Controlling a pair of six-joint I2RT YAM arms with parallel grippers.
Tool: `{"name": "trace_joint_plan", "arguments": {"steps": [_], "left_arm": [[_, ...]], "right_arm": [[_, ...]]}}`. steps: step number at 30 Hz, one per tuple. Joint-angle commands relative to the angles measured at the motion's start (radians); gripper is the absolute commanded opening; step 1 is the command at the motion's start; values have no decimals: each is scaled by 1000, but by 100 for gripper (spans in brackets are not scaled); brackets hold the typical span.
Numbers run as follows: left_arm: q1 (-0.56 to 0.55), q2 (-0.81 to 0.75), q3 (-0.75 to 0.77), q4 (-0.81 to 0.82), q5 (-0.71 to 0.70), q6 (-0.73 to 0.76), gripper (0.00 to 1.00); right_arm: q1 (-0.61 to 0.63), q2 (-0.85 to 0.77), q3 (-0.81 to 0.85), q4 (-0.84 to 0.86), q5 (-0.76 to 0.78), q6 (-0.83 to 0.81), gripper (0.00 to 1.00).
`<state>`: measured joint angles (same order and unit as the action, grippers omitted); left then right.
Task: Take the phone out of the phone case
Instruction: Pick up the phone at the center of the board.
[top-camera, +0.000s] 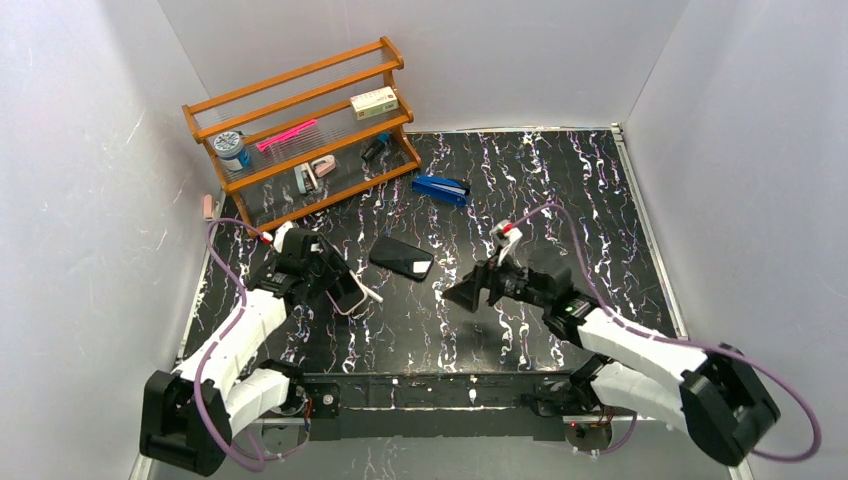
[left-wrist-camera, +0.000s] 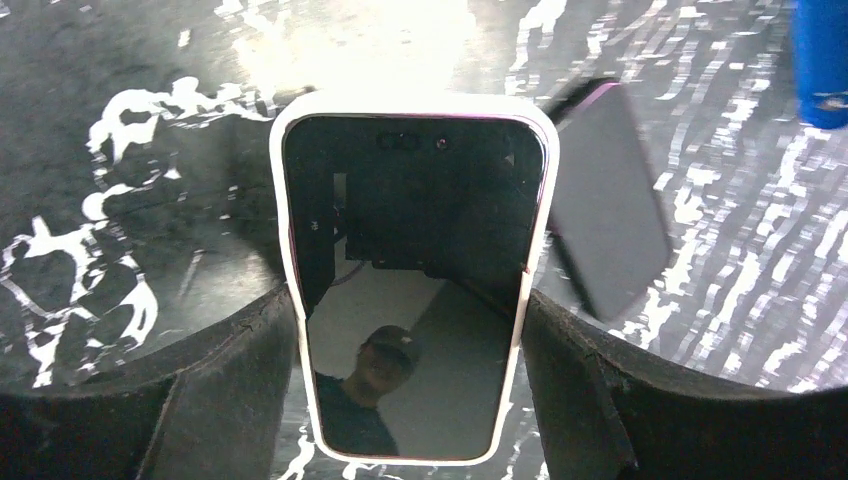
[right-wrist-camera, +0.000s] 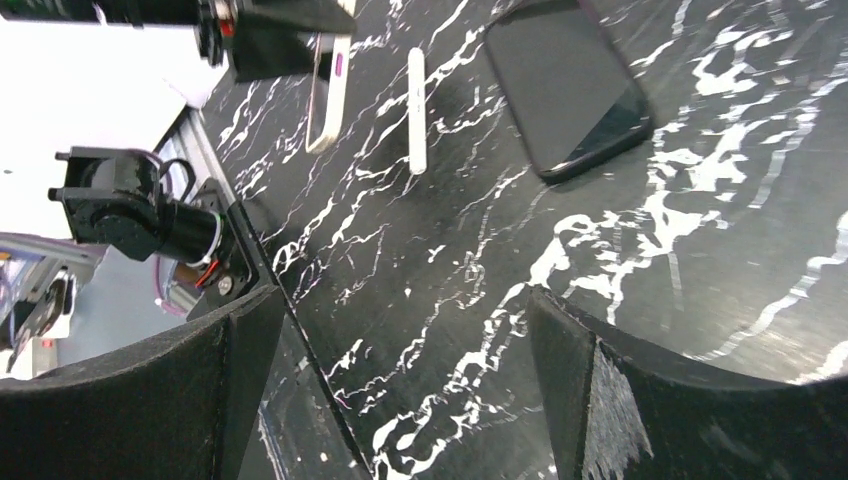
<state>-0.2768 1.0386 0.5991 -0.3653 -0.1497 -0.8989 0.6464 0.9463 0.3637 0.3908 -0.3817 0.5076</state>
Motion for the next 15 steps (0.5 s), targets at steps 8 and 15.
{"name": "trace_joint_plan", "arguments": {"steps": [8, 15], "left_arm": [[5, -72, -61, 237, 293, -43, 9], [3, -68, -91, 354, 377, -104, 9]], "right_arm": [[268, 414, 187, 384, 141, 54, 99], [310, 620, 327, 408, 140, 88, 96]]}}
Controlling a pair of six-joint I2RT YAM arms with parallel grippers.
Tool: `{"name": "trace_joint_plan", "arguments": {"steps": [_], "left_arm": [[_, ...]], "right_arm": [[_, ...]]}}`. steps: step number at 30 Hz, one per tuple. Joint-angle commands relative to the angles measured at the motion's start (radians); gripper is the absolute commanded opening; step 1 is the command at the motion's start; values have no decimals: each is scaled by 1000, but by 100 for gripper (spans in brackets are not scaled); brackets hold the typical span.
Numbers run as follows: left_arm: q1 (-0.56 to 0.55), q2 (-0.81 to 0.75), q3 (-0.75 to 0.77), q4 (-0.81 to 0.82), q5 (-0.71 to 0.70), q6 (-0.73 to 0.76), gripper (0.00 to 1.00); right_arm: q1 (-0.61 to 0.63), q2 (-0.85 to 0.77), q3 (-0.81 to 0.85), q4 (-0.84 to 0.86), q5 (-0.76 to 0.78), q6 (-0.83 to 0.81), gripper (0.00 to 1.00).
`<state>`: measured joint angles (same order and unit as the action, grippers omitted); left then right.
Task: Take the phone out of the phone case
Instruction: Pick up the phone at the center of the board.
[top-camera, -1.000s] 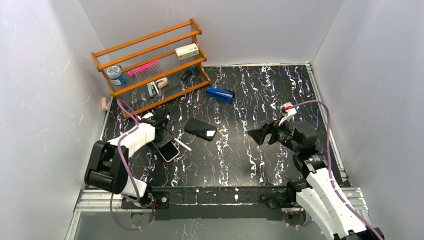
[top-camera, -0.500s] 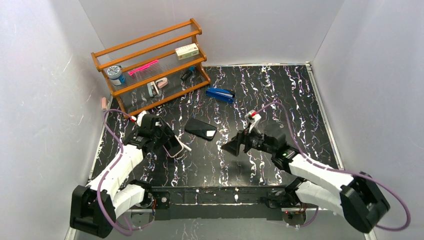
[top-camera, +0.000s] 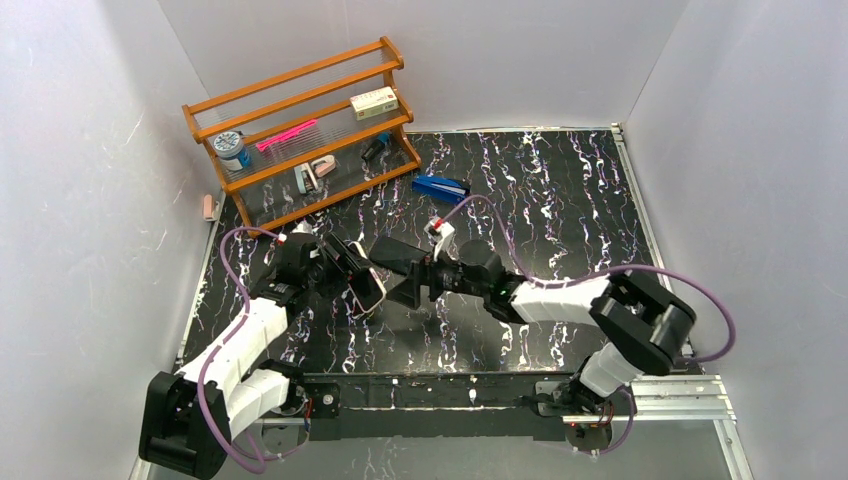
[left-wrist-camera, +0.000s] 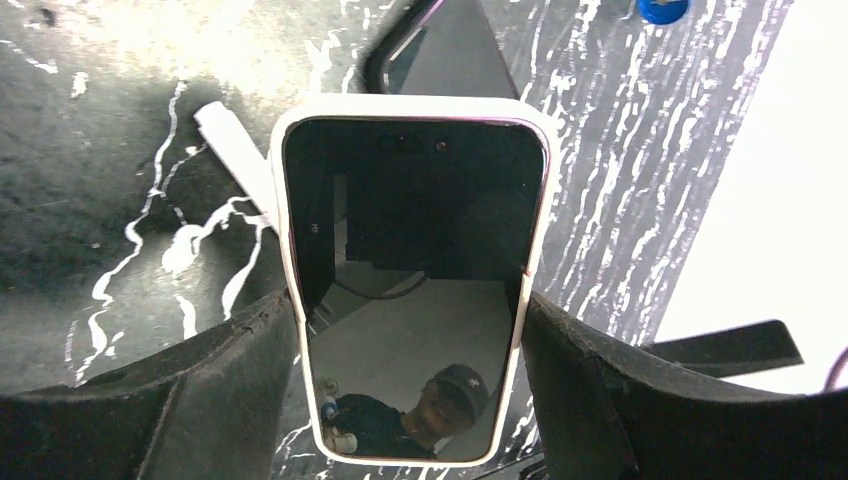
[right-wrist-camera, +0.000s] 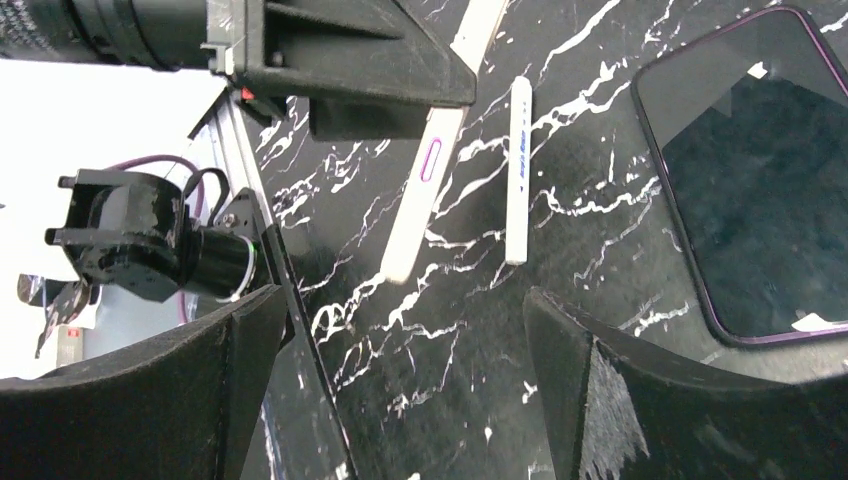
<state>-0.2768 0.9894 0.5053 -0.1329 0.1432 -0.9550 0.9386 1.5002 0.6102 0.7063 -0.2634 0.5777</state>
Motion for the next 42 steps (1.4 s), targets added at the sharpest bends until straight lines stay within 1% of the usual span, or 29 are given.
{"name": "trace_joint_plan", "arguments": {"steps": [1, 5, 8, 11, 12, 14, 16, 19, 22, 23, 24, 25, 30, 34, 37, 39, 42], "left_arm": [[2, -18, 2, 128, 86, -51, 9], [-8, -14, 10, 167, 86, -63, 9], [-26, -14, 16, 188, 74, -58, 9], [-41, -9, 18, 206, 69, -54, 9], [-44, -6, 20, 213, 70, -53, 9], [-47, -6, 21, 220, 71, -44, 11], [-48, -9, 24, 225, 76, -19, 20], [-48, -20, 36, 226, 85, 42, 43], [-48, -45, 45, 235, 113, 96, 80], [-47, -56, 45, 242, 119, 107, 90], [-48, -68, 45, 246, 121, 115, 97], [-47, -79, 45, 252, 124, 124, 98], [-47, -109, 62, 281, 151, 176, 98], [-47, -112, 59, 355, 191, 166, 98], [-47, -113, 58, 400, 248, 201, 98], [-47, -113, 44, 482, 328, 208, 98], [-47, -87, 19, 628, 415, 149, 98]], "right_arm": [[22, 85, 92, 99, 27, 18, 95], [32, 156, 139, 113, 17, 30, 91], [42, 198, 176, 116, 7, 27, 86], [43, 214, 200, 116, 2, 21, 74], [43, 211, 201, 117, 6, 19, 69], [43, 201, 198, 119, 14, 15, 55], [41, 183, 188, 119, 24, 11, 40], [38, 145, 167, 117, 22, 3, 21], [28, 99, 142, 114, 14, -4, 2], [23, 80, 133, 113, 14, -3, 1], [15, 63, 122, 114, 15, 1, 1], [5, 46, 111, 116, 12, 5, 1], [-73, -49, 36, 154, -50, 58, 1], [-184, -127, -46, 237, -163, 144, 1], [-267, -178, -83, 271, -237, 185, 1], [-301, -210, -96, 277, -275, 197, 1], [-340, -245, -105, 299, -339, 210, 1]]}}
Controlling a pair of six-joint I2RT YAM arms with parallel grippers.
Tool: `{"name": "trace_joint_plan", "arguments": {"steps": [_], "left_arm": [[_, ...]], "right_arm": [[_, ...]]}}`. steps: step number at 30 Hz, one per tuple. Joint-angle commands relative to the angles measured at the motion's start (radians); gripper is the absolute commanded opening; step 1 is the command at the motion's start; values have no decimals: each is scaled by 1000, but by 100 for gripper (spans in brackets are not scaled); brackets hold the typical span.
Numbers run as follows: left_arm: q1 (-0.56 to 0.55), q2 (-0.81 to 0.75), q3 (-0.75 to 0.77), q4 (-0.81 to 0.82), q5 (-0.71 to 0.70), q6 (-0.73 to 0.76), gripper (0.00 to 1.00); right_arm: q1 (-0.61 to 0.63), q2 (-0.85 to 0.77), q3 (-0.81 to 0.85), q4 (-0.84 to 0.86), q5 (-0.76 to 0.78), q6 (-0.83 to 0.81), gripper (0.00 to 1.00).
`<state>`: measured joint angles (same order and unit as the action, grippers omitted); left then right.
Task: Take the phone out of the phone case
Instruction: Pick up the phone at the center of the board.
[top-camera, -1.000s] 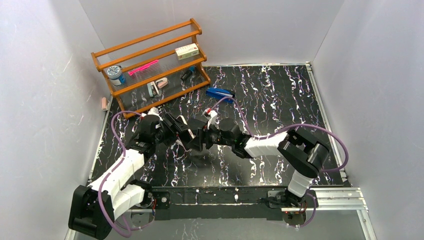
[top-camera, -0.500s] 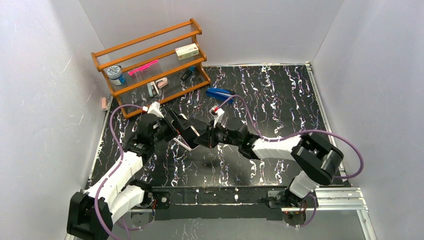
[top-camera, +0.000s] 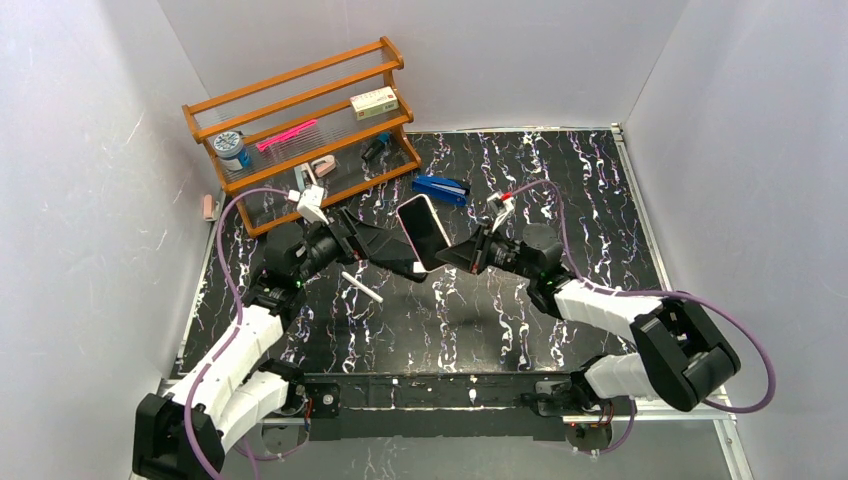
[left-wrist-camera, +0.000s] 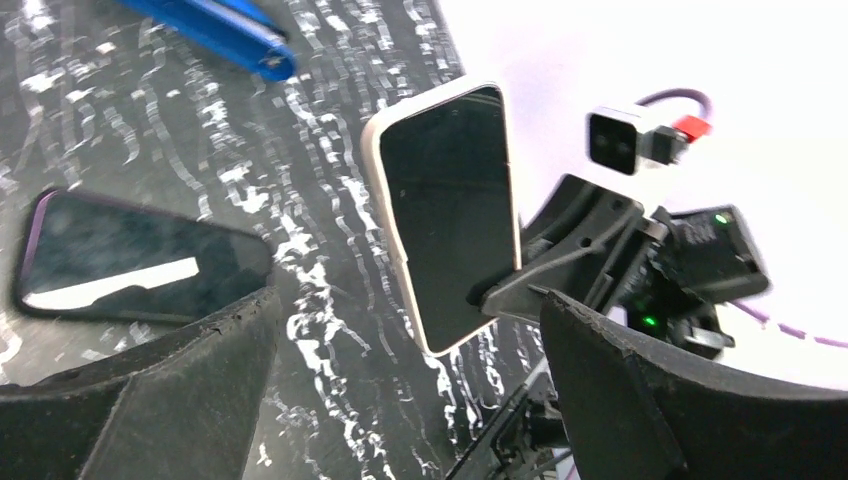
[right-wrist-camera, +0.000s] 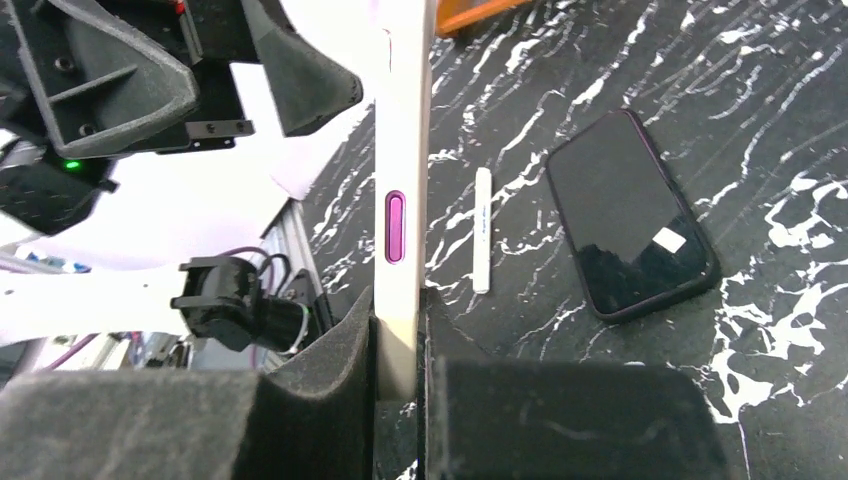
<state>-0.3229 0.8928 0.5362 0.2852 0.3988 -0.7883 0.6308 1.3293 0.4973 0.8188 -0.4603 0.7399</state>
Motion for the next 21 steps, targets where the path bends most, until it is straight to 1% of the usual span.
{"name": "trace_joint_plan", "arguments": {"steps": [1, 5, 13, 17, 21], "left_arm": [[-1, 21, -12, 241, 181, -31, 98], [-2, 55, -1, 323, 238, -59, 98], [-32, 123, 7, 468, 290, -153, 97], [-57, 144, 5, 507, 284, -174, 90], [-89, 161, 9, 564, 285, -202, 78]], "right_arm": [[-44, -80, 4, 206, -170, 61, 1], [-68, -81, 3, 295, -272, 130, 1], [-69, -47, 42, 388, -364, 214, 1], [-69, -26, 57, 433, -397, 254, 1], [-69, -1, 61, 478, -415, 290, 1]]}}
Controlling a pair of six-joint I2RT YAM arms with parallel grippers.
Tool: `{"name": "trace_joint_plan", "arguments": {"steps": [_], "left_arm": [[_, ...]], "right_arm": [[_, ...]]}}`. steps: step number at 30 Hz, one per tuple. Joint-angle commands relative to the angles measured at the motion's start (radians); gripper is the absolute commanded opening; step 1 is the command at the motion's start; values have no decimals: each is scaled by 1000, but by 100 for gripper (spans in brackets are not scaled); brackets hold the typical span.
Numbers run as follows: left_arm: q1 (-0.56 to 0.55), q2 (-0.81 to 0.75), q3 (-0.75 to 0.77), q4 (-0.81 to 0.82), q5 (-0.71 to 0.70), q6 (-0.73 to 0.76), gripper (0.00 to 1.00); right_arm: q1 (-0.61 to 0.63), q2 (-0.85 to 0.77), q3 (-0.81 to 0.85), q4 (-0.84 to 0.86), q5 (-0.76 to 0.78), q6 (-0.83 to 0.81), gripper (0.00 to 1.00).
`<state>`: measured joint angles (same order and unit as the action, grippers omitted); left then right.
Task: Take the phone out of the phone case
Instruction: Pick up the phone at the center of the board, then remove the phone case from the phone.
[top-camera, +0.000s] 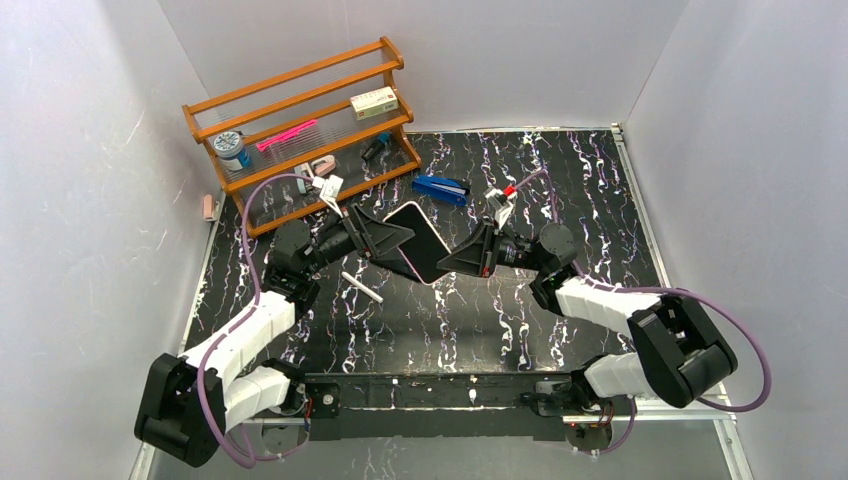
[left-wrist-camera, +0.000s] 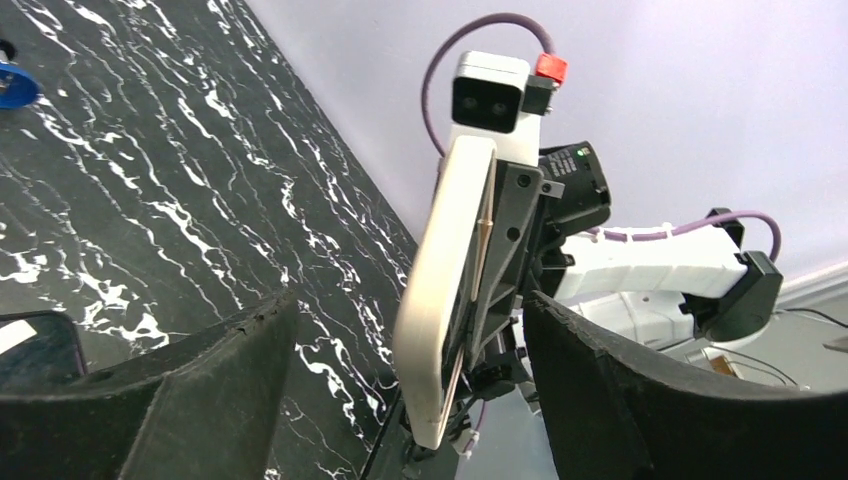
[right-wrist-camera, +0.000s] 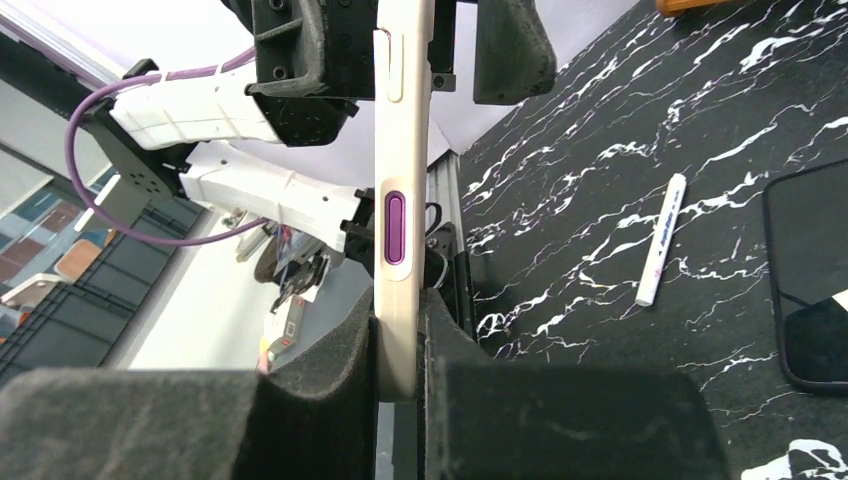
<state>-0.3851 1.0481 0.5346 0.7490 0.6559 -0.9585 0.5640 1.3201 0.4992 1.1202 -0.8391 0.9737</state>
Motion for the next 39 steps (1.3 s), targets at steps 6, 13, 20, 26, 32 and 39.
{"name": "trace_joint_plan", "arguments": {"steps": [6, 13, 20, 26, 32, 39], "left_arm": [[-64, 26, 24, 138, 39, -72, 60], [-75, 9, 34, 154, 12, -100, 17], [-75, -26, 21, 156, -82, -131, 0], [-75, -67, -21, 158, -229, -165, 0], [-76, -71, -51, 176, -326, -232, 0], [-79, -72, -80, 195, -355, -286, 0]], "right_arm": [[2, 38, 74, 214, -37, 92, 1], [9, 71, 88, 226, -26, 111, 2], [17, 46, 59, 185, 33, 77, 35], [63, 18, 11, 167, 119, 36, 62], [126, 17, -33, 205, 221, 13, 63], [184, 53, -7, 227, 278, -23, 61]]}}
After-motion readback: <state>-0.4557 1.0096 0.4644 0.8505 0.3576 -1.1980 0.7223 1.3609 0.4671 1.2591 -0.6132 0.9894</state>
